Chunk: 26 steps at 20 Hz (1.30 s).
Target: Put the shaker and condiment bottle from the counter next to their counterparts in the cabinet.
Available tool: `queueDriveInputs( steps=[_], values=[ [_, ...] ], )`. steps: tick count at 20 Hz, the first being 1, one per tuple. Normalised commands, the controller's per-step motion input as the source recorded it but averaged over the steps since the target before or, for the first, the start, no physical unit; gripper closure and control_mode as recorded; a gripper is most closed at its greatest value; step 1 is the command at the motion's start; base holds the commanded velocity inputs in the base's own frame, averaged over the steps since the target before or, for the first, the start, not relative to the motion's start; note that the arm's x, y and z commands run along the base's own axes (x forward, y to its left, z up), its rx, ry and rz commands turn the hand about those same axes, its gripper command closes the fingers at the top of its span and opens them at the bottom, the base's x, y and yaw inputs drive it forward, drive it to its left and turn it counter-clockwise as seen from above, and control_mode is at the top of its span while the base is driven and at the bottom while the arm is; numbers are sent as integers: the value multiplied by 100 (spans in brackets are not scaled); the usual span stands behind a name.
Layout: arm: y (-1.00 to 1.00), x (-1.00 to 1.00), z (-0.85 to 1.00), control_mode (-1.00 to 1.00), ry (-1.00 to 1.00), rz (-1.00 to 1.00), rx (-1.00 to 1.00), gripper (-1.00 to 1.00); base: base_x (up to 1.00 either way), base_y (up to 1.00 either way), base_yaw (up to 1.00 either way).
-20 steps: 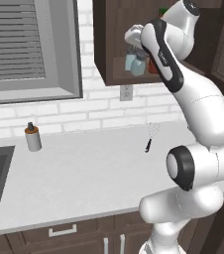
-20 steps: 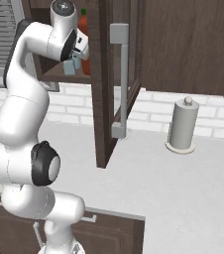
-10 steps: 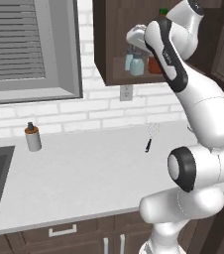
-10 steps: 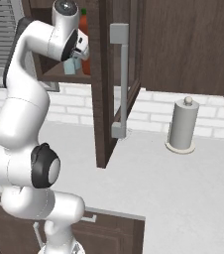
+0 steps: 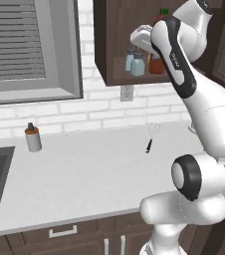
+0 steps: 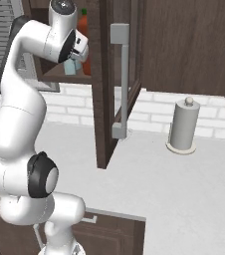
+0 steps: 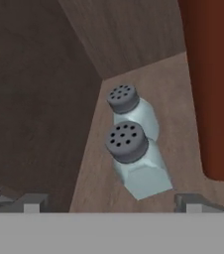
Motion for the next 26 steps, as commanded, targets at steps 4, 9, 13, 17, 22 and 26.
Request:
queueDriveInputs(
  steps=[4, 9, 13, 17, 22, 26],
  values=[
    [0, -39, 0, -100, 0, 0, 0, -100, 0, 0, 0],
    [0, -47, 0, -100, -1, 0, 0, -100, 0, 0, 0],
    [0, -58, 0, -100, -4, 0, 0, -100, 0, 0, 0],
    [0, -72, 0, -100, -10, 0, 0, -100, 0, 0, 0],
    [0, -78, 0, -100, -16, 0, 0, -100, 0, 0, 0],
    [0, -74, -7, -100, -34, 1, -5, -100, 0, 0, 0]
  ],
)
